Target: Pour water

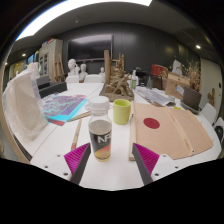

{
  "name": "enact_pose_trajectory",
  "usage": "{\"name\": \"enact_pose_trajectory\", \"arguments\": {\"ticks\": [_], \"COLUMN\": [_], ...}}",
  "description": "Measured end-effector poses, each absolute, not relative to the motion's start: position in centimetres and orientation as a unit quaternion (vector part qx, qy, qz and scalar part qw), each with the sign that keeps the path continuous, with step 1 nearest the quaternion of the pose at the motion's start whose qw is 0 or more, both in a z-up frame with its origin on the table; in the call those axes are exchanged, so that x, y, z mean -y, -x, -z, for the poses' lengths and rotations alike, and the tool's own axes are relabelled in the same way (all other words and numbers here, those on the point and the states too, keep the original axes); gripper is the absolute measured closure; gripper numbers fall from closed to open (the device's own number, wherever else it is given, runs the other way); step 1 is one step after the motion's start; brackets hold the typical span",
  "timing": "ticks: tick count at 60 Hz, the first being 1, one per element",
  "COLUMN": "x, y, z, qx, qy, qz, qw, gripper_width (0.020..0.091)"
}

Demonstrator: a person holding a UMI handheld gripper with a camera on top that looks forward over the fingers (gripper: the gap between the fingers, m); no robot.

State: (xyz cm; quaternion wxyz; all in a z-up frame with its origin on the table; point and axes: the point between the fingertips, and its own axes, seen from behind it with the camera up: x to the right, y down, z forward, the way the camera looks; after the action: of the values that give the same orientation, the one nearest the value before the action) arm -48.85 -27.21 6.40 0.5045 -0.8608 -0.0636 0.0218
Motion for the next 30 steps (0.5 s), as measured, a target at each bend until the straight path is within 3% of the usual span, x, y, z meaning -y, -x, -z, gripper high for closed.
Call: {"name": "enact_pose_trajectory", "arguments": {"ticks": [6,15,23,30], "x": [24.5,21.8,20.6,20.4], "y": [50.9,52.0,52.2,52.2], "z": [-5.6,-4.1,-3.9,-3.9], "qx": [0.053,0.028,0.021,0.025], "qy": [0.852,0.849,0.841,0.837], "qz": [-0.029,-0.034,-0.031,-0.024], "qw": [0.52,0.526,0.54,0.546], "gripper_width": [0.0272,0.0403,0.0654,0.0707]}}
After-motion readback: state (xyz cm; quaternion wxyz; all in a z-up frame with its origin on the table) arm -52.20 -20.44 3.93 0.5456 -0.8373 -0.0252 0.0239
